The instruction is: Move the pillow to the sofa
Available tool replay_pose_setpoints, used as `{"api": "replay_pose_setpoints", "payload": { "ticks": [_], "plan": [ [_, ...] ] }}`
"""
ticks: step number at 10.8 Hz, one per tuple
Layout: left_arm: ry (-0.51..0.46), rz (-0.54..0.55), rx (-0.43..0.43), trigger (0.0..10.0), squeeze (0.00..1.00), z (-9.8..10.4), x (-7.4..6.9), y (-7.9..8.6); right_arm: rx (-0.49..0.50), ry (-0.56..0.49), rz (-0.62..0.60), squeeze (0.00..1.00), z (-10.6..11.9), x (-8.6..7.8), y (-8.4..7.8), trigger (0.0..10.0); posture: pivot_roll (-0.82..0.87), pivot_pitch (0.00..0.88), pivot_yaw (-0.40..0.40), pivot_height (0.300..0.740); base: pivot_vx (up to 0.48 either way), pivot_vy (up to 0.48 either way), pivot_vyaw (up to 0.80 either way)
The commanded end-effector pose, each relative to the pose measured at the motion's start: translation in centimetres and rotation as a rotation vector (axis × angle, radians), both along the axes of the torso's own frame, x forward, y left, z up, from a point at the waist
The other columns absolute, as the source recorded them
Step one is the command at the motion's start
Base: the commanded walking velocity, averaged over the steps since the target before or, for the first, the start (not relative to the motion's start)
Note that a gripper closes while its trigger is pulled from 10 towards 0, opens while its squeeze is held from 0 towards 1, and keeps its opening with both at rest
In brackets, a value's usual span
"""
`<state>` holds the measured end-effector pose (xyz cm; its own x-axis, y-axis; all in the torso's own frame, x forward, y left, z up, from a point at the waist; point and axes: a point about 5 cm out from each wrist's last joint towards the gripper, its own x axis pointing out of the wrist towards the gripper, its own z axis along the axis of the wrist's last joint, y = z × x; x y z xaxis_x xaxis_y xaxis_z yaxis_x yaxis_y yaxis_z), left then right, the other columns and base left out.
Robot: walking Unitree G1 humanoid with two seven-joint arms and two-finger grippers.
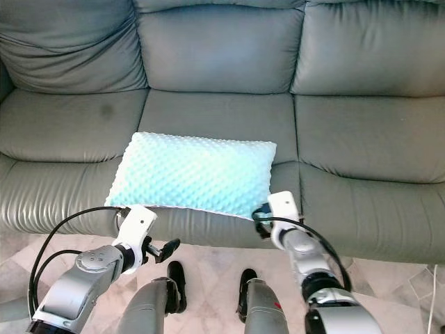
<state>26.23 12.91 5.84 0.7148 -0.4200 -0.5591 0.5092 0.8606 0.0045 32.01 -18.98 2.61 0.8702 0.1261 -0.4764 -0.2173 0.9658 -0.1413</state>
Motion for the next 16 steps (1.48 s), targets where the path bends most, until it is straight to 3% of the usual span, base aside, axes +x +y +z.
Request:
{"api": "replay_pose_setpoints", "payload": {
  "ticks": [1,3,4,5,8,11,13,15,16],
  "plan": [
    [0.028,0.009,0.025,10.0,0.0,-0.8,-0.5,0.3,-0.005,0.066,-0.029,0.0,-1.5,-1.2,-0.5,10.0,0.01,0.356,0.066,0.74,0.0,0.0,0.0],
    [0.02,0.022,0.031,10.0,0.0,-0.8,-0.4,0.6,0.169,-0.019,-0.18,0.0,-0.2,-0.3,-1.4,10.0,0.01,0.362,0.062,0.74,0.0,0.0,0.0],
    [0.02,0.025,0.029,10.0,0.0,-0.8,-0.5,0.6,0.34,-0.162,-0.231,0.0,1.6,0.6,-1.4,10.0,0.02,0.366,0.063,0.74,0.0,0.0,0.0],
    [0.024,0.024,0.028,10.0,0.0,-1.0,-0.7,0.6,0.376,-0.229,-0.256,0.0,2.5,1.1,-1.8,10.0,0.02,0.369,0.063,0.74,0.0,0.0,0.0],
    [0.019,0.022,0.024,10.0,0.0,-0.9,-0.6,0.4,0.524,-0.221,-0.311,0.0,2.9,1.4,-2.6,10.0,0.02,0.375,0.065,0.74,0.0,0.0,0.0],
    [-0.012,0.057,-0.032,10.0,0.0,0.0,-0.4,0.6,0.625,-0.142,-0.239,0.0,2.8,1.9,-0.8,10.0,0.04,0.386,0.077,0.74,0.0,0.0,0.0],
    [-0.017,0.057,-0.019,10.0,0.0,0.1,-0.3,1.0,0.569,-0.073,-0.182,0.0,2.4,2.0,0.4,10.0,0.04,0.39,0.076,0.74,0.0,0.0,0.0],
    [-0.022,0.068,-0.013,10.0,0.0,0.1,-0.2,1.1,0.385,0.011,-0.067,0.0,0.9,1.1,2.1,10.0,0.04,0.395,0.071,0.74,0.0,0.0,0.0],
    [-0.03,0.068,-0.011,10.0,0.0,0.1,-0.1,0.9,0.274,0.046,-0.046,0.0,0.1,0.6,2.0,10.0,0.04,0.393,0.072,0.74,0.0,0.0,0.0]
  ]
}}
